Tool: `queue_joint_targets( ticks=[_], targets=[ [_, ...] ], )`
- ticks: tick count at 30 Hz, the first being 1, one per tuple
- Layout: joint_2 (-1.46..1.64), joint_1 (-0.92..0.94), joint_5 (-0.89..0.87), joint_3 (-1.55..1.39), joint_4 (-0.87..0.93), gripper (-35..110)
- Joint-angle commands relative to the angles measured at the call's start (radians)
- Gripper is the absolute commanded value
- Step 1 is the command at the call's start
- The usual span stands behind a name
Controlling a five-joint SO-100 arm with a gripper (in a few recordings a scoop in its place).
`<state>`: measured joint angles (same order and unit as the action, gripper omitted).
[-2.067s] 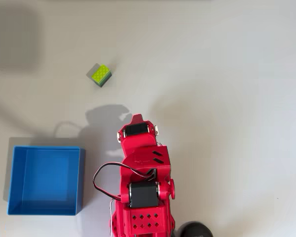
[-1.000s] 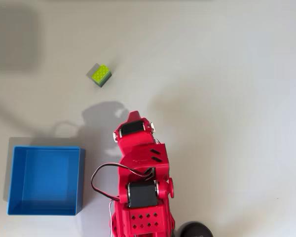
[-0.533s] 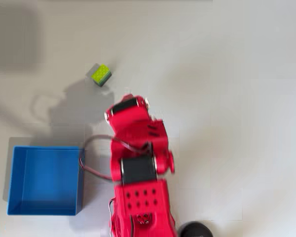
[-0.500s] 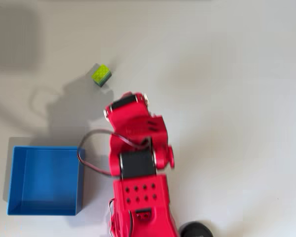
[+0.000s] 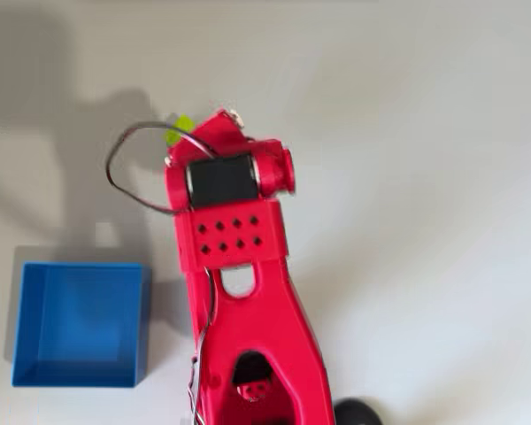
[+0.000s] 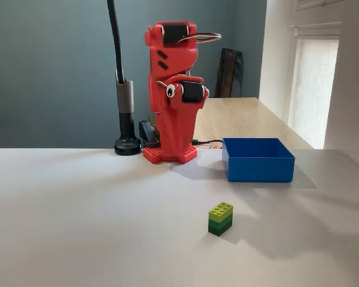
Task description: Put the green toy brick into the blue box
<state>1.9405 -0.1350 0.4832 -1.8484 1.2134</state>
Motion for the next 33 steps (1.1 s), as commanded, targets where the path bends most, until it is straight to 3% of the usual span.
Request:
queue_joint_targets(
  ticks=[1,33],
  targets=[
    [-0.11,-0.017,0.066,0.172,0.054,31],
    [-0.819,-0.14,0.13,0.733,0.112,33]
  ],
)
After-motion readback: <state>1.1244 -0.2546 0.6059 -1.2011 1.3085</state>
